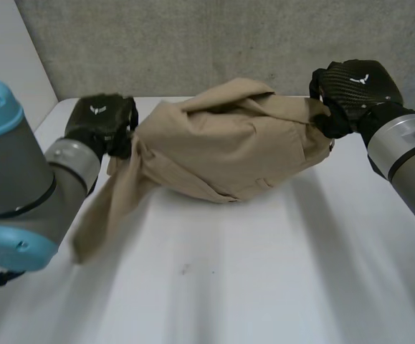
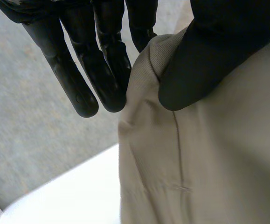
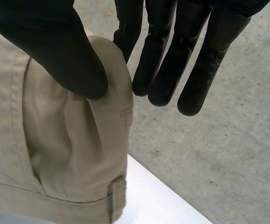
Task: Fold the shorts.
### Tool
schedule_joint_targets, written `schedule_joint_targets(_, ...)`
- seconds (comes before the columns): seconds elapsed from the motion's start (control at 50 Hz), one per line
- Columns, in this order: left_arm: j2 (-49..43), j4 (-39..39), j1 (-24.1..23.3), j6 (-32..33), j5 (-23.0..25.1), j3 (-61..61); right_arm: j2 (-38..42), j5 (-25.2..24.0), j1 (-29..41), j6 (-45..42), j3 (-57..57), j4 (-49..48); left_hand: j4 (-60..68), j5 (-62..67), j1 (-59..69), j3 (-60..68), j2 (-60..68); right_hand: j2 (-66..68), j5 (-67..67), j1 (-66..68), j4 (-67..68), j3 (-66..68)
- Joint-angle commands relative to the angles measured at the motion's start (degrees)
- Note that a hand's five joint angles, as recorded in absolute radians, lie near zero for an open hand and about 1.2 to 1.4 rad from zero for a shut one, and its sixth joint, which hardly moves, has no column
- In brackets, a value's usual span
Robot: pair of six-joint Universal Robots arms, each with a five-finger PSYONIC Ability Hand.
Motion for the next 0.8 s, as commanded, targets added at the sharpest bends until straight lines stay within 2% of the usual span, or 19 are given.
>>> schedule_joint_targets(0.02,1.1,-0.9,-0.9,-1.9,3.0,-9.1,6.2,0.5,3.2,0.0,-1.4,0.0,11.3,14.8,16.6,12.0,11.7,12.6,13.7,25.8,12.0,12.6)
schedule_joint_targets(0.1,1.2,-2.7,-3.9,-4.4,2.9,-13.7,8.9,1.2,3.7,-0.4,-2.6,0.0,11.3,14.8,16.6,12.0,11.7,12.6,13.7,25.8,12.0,12.6)
schedule_joint_targets(0.18,1.7,-4.9,-6.6,-5.9,2.5,-16.2,9.4,0.8,3.8,-0.2,-2.6,-0.1,-15.0,-11.5,-9.7,-14.3,-14.6,12.6,13.7,25.8,12.0,12.6)
schedule_joint_targets(0.2,2.5,-5.7,-6.8,-5.9,2.2,-16.3,9.3,0.6,3.9,-0.2,-2.5,-0.1,-31.6,-28.0,-26.2,-30.8,-31.1,12.6,13.7,25.8,12.0,12.6)
schedule_joint_targets(0.28,6.8,-6.1,-6.3,-5.8,0.7,-15.4,8.8,-0.5,4.6,-0.5,-1.3,-0.4,-50.2,-46.7,-44.9,-49.5,-49.8,12.6,13.7,25.8,12.0,12.6)
schedule_joint_targets(0.38,10.6,-3.8,-4.2,-6.0,0.3,-11.5,7.7,-3.5,7.1,-1.5,1.4,-0.3,-51.4,-47.9,-46.1,-50.7,-51.0,12.6,13.7,25.8,12.0,12.6)
schedule_joint_targets(0.5,10.2,-2.9,-5.4,-5.9,1.6,-5.9,5.2,-7.5,7.6,-7.6,7.2,-0.6,-50.9,-47.4,-45.6,-50.2,-50.5,12.6,13.7,25.8,12.0,12.6)
schedule_joint_targets(0.58,2.9,-3.5,-6.7,-5.9,5.0,0.0,4.1,-8.4,7.7,-11.8,9.9,-0.6,-51.4,-47.9,-46.1,-50.7,-51.0,12.6,13.7,25.8,12.0,12.6)
schedule_joint_targets(0.66,-4.0,-5.6,-8.8,-5.9,7.1,5.6,2.6,-8.3,7.6,-12.4,11.1,-0.7,-51.3,-47.7,-45.9,-50.5,-50.8,12.6,13.7,25.8,12.0,12.6)
schedule_joint_targets(0.8,-15.5,-11.9,-11.3,-5.9,7.3,14.0,2.3,-7.9,7.6,-12.3,11.3,-0.6,-51.4,-47.9,-46.1,-50.7,-51.0,12.6,13.7,25.8,12.0,12.6)
